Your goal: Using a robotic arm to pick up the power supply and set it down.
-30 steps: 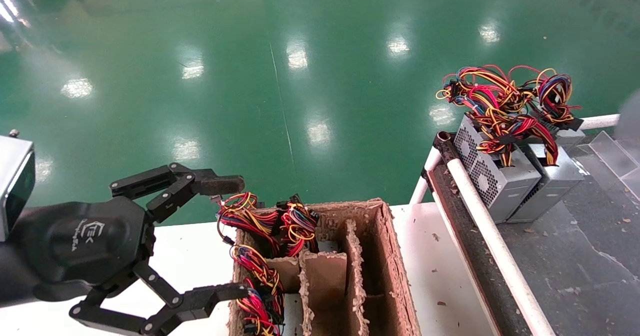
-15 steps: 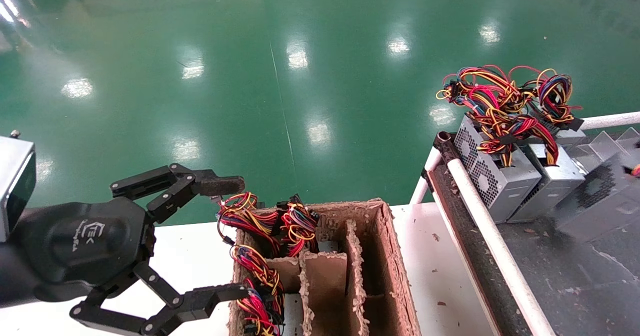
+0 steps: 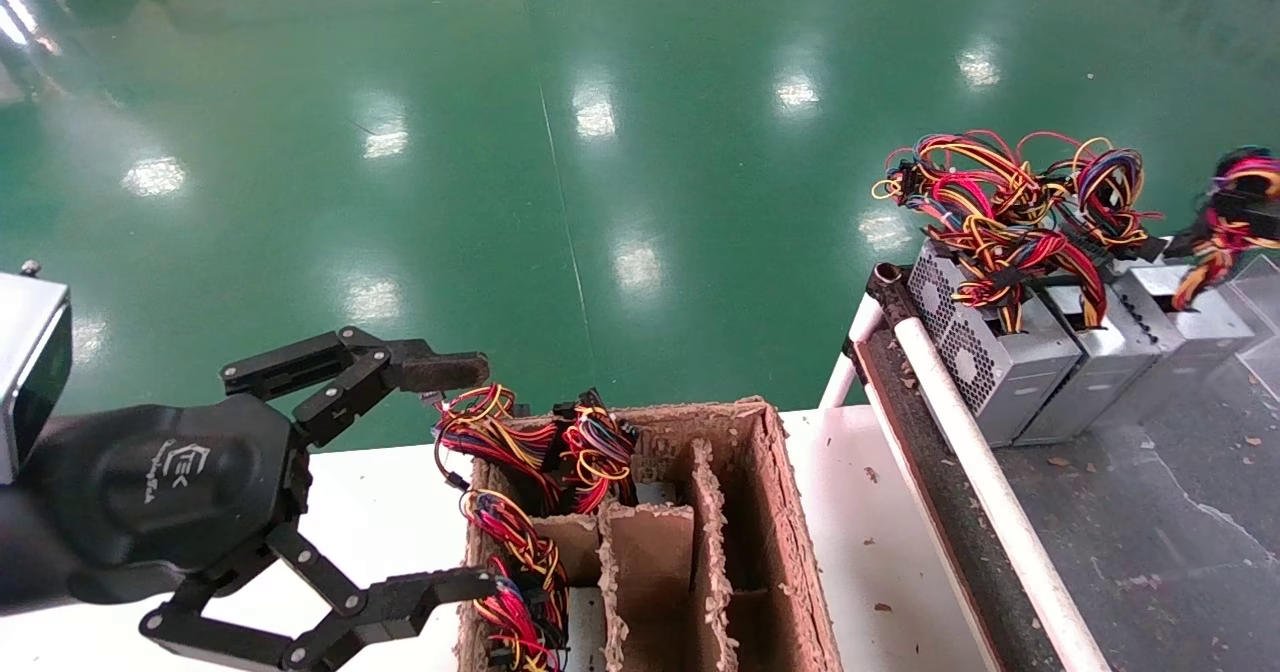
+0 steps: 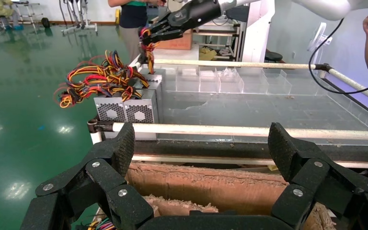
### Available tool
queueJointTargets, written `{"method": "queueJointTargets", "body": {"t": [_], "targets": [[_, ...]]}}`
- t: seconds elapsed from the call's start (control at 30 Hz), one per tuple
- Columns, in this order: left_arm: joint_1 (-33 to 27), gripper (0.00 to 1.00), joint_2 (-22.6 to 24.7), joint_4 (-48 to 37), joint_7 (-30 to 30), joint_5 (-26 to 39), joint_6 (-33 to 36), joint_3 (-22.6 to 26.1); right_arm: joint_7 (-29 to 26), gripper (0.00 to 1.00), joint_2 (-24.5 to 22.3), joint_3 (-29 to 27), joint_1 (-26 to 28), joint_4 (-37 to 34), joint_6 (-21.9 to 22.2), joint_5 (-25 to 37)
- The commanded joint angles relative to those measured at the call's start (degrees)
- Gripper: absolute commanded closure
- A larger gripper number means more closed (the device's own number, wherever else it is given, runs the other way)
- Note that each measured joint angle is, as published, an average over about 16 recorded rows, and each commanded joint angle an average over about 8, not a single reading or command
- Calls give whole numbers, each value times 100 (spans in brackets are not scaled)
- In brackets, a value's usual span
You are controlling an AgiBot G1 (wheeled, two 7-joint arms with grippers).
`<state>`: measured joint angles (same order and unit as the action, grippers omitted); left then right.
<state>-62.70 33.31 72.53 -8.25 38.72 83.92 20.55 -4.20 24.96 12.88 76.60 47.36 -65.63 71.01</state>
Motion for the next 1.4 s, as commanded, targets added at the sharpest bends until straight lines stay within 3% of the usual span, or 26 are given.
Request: {"method": "queueJointTargets", "body": {"t": [0.03,0.13,0.2,0.6,1.0,1.4], "targets": [[0,0,0,0,0,0,0,0,-21,52,90,71,113,-18,19,108],[0,0,0,0,0,0,0,0,-37,15,165,141,229,-113,-10,206],[0,0,0,0,0,0,0,0,-36,0,199,174,296,-175,-40,249],[0,0,0,0,1,-1,0,1,21,0,248,205,509,-416,-269,237],[0,0,-1,-1,1,-2,-1,1,153,0,350,-105,565,-789,-585,-411],[0,0,-1,-3,2,-2,-1,2,16,0,474,-61,221,-245,-852,-873]]}}
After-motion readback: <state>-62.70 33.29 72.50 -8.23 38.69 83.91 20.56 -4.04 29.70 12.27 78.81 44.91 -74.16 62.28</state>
